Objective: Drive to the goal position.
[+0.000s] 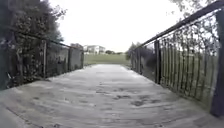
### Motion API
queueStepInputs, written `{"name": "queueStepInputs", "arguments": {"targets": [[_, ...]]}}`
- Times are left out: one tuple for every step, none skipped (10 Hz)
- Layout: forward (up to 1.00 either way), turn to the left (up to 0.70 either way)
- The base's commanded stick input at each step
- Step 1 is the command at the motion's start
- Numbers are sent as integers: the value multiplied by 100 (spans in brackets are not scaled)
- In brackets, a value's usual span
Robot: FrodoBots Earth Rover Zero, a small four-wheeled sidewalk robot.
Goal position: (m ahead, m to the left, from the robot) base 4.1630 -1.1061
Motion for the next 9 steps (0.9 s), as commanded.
{"name": "queueStepInputs", "arguments": {"targets": [[70,0],[70,0],[70,0],[70,0],[70,0],[70,0],[70,0],[70,0],[70,0]]}}
